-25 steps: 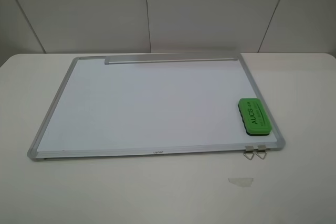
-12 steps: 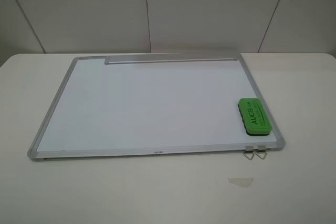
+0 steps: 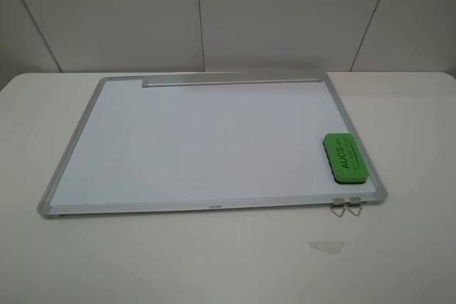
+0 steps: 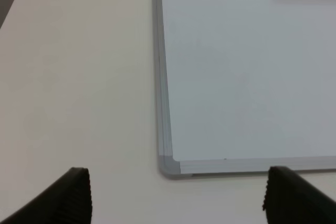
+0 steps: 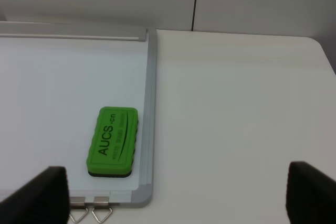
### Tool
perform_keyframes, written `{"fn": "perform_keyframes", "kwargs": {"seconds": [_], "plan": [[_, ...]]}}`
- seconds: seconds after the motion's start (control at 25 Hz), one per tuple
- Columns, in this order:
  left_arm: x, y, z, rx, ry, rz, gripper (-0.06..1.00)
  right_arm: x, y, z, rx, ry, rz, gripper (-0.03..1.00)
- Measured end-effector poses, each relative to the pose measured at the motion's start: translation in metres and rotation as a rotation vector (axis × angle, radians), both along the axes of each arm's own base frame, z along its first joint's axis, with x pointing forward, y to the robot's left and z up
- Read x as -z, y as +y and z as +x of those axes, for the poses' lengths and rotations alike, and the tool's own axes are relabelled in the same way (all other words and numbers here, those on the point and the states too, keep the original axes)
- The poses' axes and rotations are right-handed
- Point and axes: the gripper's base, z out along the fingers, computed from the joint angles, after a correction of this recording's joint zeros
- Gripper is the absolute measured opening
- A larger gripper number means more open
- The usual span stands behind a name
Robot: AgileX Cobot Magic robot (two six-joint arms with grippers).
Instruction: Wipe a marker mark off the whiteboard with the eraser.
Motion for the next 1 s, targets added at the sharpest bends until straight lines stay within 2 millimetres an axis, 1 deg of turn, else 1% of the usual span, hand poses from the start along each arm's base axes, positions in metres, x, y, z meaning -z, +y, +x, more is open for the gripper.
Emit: {"fn": "perform_keyframes", "kwargs": {"seconds": [1.0], "plan": [[0.0,0.0005,0.0,-0.003,0.0,0.005,0.69,0.0003,0.0,0.0001,0.0,0.001,0.0,0.83]]}}
